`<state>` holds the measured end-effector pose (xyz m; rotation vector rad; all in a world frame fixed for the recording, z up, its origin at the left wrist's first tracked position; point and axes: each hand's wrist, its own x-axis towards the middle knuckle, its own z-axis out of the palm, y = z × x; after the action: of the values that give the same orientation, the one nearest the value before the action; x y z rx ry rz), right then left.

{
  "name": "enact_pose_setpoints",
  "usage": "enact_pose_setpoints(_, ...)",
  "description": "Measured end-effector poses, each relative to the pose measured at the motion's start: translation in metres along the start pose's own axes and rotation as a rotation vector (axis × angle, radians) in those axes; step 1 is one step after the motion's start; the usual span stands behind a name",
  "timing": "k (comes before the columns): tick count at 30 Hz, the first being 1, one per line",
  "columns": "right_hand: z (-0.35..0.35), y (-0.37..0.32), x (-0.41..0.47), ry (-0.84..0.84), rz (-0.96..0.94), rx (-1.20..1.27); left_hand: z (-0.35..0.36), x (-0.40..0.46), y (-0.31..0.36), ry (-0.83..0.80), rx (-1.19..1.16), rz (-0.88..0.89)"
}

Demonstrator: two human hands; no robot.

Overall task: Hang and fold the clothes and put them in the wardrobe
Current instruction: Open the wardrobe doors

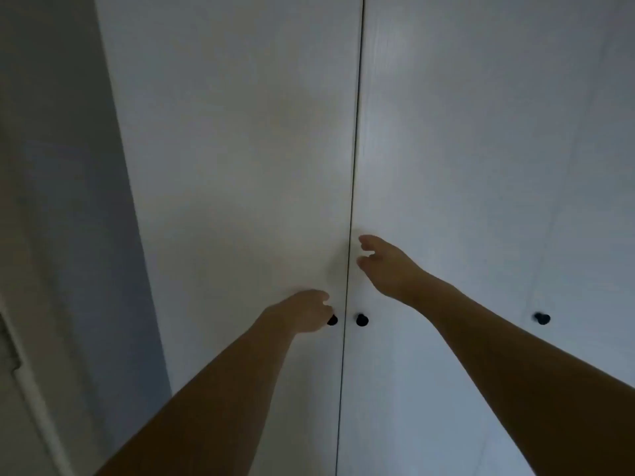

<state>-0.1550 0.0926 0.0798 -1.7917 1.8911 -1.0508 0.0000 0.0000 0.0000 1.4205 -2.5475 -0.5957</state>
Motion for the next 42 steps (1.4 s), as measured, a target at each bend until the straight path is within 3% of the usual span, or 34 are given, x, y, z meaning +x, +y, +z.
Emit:
enact_pose_setpoints(4, 0.01, 0.016, 0.028, 0.013, 0.007, 0.053, 0.028, 0.023, 0.002, -0.009, -0.024, -0.023)
enact_pose_setpoints(9, 0.015, 0.033, 0.051, 0.068, -0.037, 0.146, 0.057, 0.022, 0.01, 0.184, -0.134, -0.078)
enact_pose_setpoints(15, 0.013, 0.034, 0.043, -0.005, -0.169, 0.241, 0.076, -0.006, 0.026, 0.388, -0.104, -0.164)
enact_pose_setpoints(19, 0.01, 0.025, 0.017, -0.025, -0.273, 0.25, 0.094, -0.048, 0.029, 0.464, -0.166, -0.228)
enact_pose_setpoints(24, 0.013, -0.003, -0.029, -0.134, -0.437, 0.179, 0.106, -0.11, 0.017, 0.559, -0.063, -0.315)
enact_pose_setpoints(31, 0.054, -0.049, -0.095, -0.221, -0.591, 0.302, 0.103, -0.215, -0.018, 0.711, 0.244, -0.264)
enact_pose_setpoints(35, 0.089, -0.097, -0.124, -0.276, -0.731, 0.385, 0.106, -0.279, -0.045, 0.814, 0.196, -0.283)
enact_pose_setpoints(39, 0.127, -0.158, -0.136, 0.035, -1.158, -0.142, 0.087, -0.336, -0.086, 0.825, 0.157, -0.362)
enact_pose_setpoints(42, 0.155, -0.202, -0.136, 0.181, -1.244, -0.473, 0.065, -0.368, -0.122, 0.806, 0.086, -0.423)
